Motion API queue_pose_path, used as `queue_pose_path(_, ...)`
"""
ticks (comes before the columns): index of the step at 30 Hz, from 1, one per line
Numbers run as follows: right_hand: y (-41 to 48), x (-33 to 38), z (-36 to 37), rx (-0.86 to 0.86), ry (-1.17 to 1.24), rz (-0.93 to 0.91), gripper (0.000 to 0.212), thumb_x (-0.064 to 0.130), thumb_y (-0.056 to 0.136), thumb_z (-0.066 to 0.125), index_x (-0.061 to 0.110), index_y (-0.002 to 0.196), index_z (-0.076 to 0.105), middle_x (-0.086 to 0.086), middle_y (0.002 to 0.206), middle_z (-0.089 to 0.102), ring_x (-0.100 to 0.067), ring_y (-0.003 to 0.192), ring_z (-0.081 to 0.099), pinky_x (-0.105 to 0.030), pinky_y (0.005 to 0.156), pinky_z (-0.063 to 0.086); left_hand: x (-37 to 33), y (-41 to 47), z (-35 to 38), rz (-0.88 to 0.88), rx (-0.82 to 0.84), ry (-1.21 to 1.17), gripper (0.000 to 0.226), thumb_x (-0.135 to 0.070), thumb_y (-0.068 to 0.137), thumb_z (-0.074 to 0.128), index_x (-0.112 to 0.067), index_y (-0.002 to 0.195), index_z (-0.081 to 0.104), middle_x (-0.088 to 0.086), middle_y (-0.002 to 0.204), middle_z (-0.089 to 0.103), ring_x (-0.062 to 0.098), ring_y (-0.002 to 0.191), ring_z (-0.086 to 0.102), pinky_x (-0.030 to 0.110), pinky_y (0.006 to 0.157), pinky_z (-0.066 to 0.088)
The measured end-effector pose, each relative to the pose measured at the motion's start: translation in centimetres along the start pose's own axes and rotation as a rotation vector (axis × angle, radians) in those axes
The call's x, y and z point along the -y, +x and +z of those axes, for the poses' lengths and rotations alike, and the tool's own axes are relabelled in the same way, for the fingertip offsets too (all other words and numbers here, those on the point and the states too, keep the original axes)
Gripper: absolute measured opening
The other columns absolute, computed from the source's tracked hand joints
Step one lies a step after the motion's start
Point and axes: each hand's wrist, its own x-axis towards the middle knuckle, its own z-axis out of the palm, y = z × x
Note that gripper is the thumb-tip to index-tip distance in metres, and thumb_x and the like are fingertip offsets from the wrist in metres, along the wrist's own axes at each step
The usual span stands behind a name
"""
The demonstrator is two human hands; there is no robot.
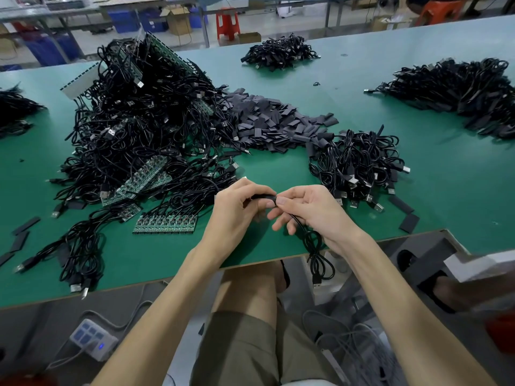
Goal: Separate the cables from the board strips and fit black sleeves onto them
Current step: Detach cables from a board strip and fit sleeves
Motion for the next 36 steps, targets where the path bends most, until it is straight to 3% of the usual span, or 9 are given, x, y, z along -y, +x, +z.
queue_pose_path(6, 0.0, 0.0, 0.2, -0.018, 0.044, 0.002, 0.013, 0.006, 0.102, 0.06, -0.007, 0.1, 0.063, -0.02, 0.087, 0.077, -0.026, 0.067, 0.074, -0.024, 0.051, 0.053, -0.3, -0.1, -0.1, 0.041, -0.047, 0.015, 0.017, 0.006, 0.086, 0.073, -0.006, 0.098, 0.078, 0.005, 0.088, 0.066, 0.011, 0.076, 0.062, 0.01, 0.068, 0.046)
queue_pose_path(12, -0.2, 0.1, 0.1, -0.026, 0.064, 0.016, 0.013, 0.008, 0.101, 0.062, -0.005, 0.098, 0.063, -0.02, 0.087, 0.077, -0.026, 0.07, 0.075, -0.023, 0.051, 0.053, -0.1, -0.2, -0.1, 0.051, -0.038, -0.007, 0.017, 0.007, 0.086, 0.073, -0.003, 0.098, 0.078, 0.005, 0.087, 0.066, 0.009, 0.072, 0.062, 0.015, 0.066, 0.05)
queue_pose_path(16, -0.2, 0.2, 0.0, -0.013, 0.065, 0.037, 0.013, 0.007, 0.101, 0.062, -0.007, 0.098, 0.063, -0.018, 0.082, 0.076, -0.024, 0.067, 0.074, -0.023, 0.049, 0.052, -0.2, -0.1, -0.2, 0.049, -0.006, -0.072, 0.014, 0.004, 0.085, 0.076, 0.0, 0.099, 0.077, 0.007, 0.087, 0.067, 0.014, 0.065, 0.064, 0.028, 0.064, 0.056)
queue_pose_path(23, -0.2, 0.4, 0.0, 0.024, 0.047, 0.027, 0.014, 0.007, 0.101, 0.062, -0.003, 0.092, 0.067, -0.016, 0.08, 0.075, -0.023, 0.065, 0.073, -0.023, 0.048, 0.052, -0.3, -0.2, -0.2, 0.044, 0.002, -0.109, 0.014, 0.006, 0.085, 0.075, 0.003, 0.099, 0.076, 0.011, 0.086, 0.067, 0.022, 0.064, 0.065, 0.039, 0.064, 0.058)
queue_pose_path(29, -0.1, 0.1, 0.0, 0.007, 0.058, 0.009, 0.014, 0.008, 0.1, 0.063, -0.004, 0.094, 0.065, -0.017, 0.081, 0.076, -0.024, 0.065, 0.073, -0.023, 0.049, 0.053, 0.0, -0.2, 0.0, 0.054, -0.003, -0.11, 0.012, 0.005, 0.086, 0.075, 0.002, 0.098, 0.075, 0.009, 0.086, 0.066, 0.018, 0.061, 0.064, 0.032, 0.063, 0.057)
queue_pose_path(33, 0.0, -0.2, 0.3, -0.029, 0.083, -0.015, 0.014, 0.009, 0.099, 0.065, -0.004, 0.096, 0.061, -0.019, 0.083, 0.076, -0.024, 0.065, 0.073, -0.023, 0.048, 0.052, 0.3, 0.2, -0.1, -0.108, 0.024, -0.299, 0.013, 0.007, 0.086, 0.073, 0.004, 0.099, 0.073, 0.007, 0.082, 0.069, 0.026, 0.062, 0.064, 0.038, 0.065, 0.057)
queue_pose_path(36, 0.0, -0.3, 0.3, -0.037, 0.08, -0.027, 0.014, 0.009, 0.098, 0.067, -0.003, 0.095, 0.061, -0.02, 0.084, 0.077, -0.024, 0.065, 0.073, -0.023, 0.048, 0.051, 0.7, 0.3, -0.3, -0.179, 0.092, -0.417, 0.012, 0.005, 0.093, 0.066, 0.005, 0.104, 0.071, 0.002, 0.08, 0.071, 0.02, 0.065, 0.063, 0.028, 0.067, 0.055)
